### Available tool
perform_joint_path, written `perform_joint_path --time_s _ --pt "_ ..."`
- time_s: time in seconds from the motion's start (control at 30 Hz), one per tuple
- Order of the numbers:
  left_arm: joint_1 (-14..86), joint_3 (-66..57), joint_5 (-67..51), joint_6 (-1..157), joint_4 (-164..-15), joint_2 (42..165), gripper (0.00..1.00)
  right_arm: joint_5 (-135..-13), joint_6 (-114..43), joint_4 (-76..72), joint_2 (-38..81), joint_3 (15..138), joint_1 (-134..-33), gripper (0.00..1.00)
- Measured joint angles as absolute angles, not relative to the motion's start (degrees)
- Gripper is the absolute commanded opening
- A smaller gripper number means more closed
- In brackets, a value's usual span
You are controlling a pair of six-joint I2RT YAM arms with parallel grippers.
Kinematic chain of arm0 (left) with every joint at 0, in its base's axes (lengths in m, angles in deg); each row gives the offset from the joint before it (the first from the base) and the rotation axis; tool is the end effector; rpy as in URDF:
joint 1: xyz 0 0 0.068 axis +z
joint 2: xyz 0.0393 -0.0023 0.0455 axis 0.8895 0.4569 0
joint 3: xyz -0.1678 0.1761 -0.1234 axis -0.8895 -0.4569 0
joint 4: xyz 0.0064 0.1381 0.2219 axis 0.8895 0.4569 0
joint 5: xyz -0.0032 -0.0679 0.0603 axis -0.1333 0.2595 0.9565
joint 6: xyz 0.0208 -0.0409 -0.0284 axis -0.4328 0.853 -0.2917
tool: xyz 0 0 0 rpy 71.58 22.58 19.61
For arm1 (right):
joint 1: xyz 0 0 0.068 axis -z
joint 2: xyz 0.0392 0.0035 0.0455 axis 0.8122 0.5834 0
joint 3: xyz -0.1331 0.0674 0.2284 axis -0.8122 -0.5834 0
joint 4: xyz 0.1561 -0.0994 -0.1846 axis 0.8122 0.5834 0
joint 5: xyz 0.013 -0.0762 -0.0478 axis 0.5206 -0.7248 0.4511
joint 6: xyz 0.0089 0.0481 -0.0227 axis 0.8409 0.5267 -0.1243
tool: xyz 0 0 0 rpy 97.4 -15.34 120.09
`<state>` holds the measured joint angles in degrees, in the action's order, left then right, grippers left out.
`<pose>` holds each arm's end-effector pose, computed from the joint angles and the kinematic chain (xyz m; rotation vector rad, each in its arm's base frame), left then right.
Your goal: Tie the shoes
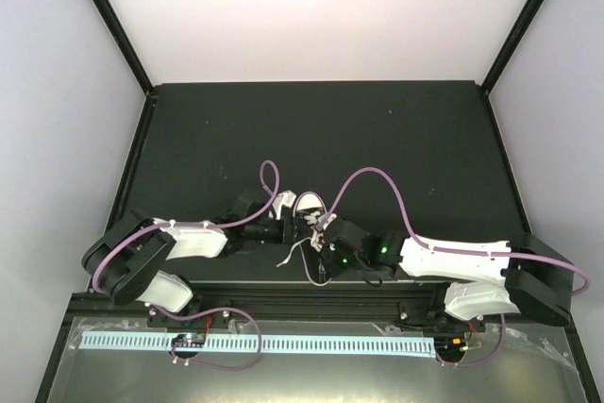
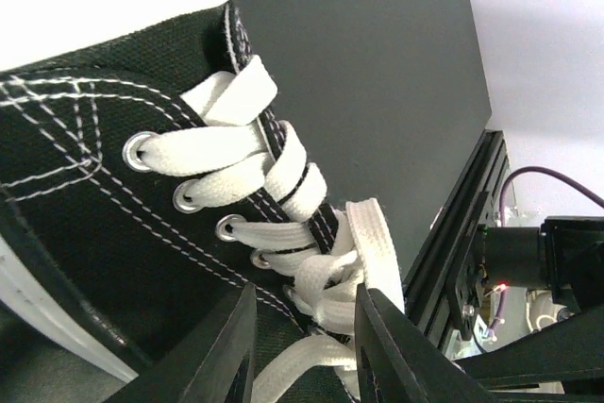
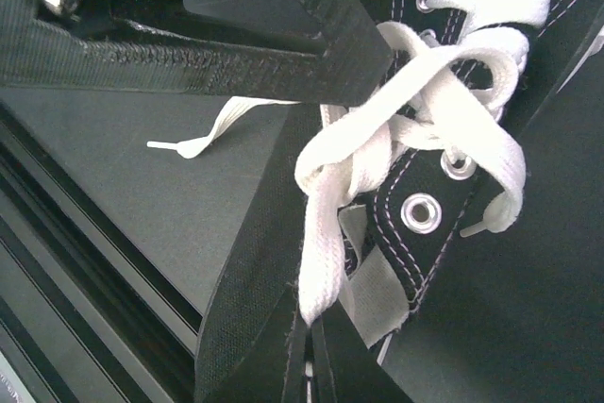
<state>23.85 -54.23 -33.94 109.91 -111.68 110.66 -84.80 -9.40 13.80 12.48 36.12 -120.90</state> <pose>0.1770 -0.1689 0.1312 0.2810 2.4610 -1.3846 0.0958 0.2167 0.1770 -0.7355 2.5189 0.6231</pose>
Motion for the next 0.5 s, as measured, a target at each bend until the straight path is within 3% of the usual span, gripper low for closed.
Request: perform_joint_path --time_s 0.27,0.5 --pt "23.9 -53.5 -35.6 109.9 -112.7 111.9 0.27 -84.6 -9.4 13.4 12.5 36.1 -120.8 0.02" --pt "23.9 -52.8 -36.5 109.8 -113.2 113.0 0.1 -84.5 -9.4 13.4 12.5 36.1 -120.8 0.02"
